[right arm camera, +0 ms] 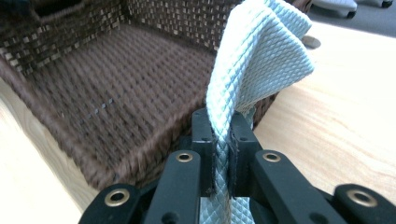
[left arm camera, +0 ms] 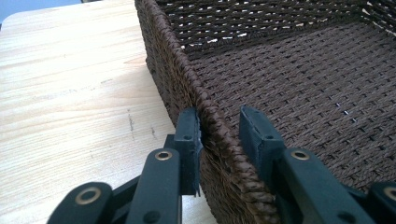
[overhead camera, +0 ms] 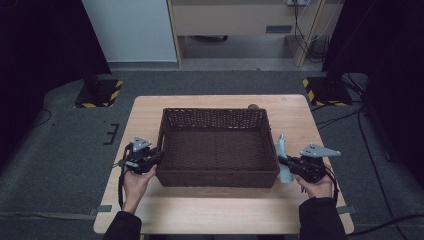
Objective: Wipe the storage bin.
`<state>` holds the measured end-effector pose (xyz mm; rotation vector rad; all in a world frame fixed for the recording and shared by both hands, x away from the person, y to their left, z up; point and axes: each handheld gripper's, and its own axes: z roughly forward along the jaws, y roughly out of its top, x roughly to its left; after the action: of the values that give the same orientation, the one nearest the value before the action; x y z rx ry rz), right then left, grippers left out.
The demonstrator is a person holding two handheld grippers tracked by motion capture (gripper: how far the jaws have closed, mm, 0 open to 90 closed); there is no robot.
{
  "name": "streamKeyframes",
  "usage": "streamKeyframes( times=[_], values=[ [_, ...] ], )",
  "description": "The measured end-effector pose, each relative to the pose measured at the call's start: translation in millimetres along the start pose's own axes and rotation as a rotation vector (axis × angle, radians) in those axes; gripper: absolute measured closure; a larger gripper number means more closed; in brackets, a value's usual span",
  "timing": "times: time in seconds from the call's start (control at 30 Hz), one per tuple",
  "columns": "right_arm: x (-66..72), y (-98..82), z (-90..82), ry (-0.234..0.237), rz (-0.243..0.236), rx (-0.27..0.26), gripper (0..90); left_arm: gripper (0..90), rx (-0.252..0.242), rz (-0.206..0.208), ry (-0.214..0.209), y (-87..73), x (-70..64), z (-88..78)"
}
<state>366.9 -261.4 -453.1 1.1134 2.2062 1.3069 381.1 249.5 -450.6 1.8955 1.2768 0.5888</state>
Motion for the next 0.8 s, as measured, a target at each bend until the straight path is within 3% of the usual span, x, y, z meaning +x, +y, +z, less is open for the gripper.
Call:
streamKeyframes(
  times=[0.03,0.07,0.13,0.17,0.23,0.27,0.3,0.33,0.4,0.47,0.53,0.57,0.7,0.8],
  values=[
    [0.0,0.0,0.0,0.0,0.0,0.0,84.5,68.8,0.0,0.0,0.0,0.0,0.0,0.0],
    [-0.2,-6.6,7.3,0.005,-0.01,0.057,84.5,68.8,0.0,0.003,0.004,0.4,0.1,0.2],
    [-0.8,-9.5,10.1,0.004,-0.015,0.077,84.5,68.8,0.002,0.005,0.002,0.5,0.3,0.3],
    [-2.6,-18.8,16.8,0.009,0.0,0.132,84.5,68.8,0.002,0.005,0.003,0.5,0.0,0.2],
    [-3.1,-21.8,18.8,0.012,0.004,0.146,84.5,68.8,0.003,0.007,0.005,0.7,-0.2,0.3],
    [-3.5,-31.3,24.7,0.016,0.017,0.198,84.5,68.8,0.005,0.009,0.007,1.0,-0.5,0.4],
    [-3.5,-31.3,24.7,0.016,0.017,0.198,84.5,68.8,0.005,0.009,0.007,1.0,-0.5,0.4],
    [-2.5,-37.9,29.6,0.02,0.018,0.242,84.5,68.9,0.007,0.012,0.007,1.0,-0.5,0.2],
    [-1.9,-39.5,31.0,0.017,0.023,0.246,84.5,68.9,0.005,0.007,0.007,0.9,-0.6,0.4],
    [-1.3,-38.1,29.1,0.016,0.02,0.233,84.5,68.9,0.003,0.003,0.004,0.8,0.0,0.4],
    [0.5,-29.6,16.9,0.015,0.015,0.16,84.4,68.9,0.003,0.003,0.005,1.0,0.3,0.7],
    [0.5,-29.6,16.9,0.015,0.015,0.16,84.4,68.9,0.004,0.004,0.008,1.3,0.2,0.9],
    [5.8,-10.9,-12.2,0.012,-0.002,-0.012,84.5,68.9,0.005,0.005,0.008,2.6,1.6,2.5],
    [7.7,-10.7,-11.8,0.024,-0.011,-0.002,84.5,68.7,0.007,0.003,0.006,2.7,1.8,2.5]
  ],
)
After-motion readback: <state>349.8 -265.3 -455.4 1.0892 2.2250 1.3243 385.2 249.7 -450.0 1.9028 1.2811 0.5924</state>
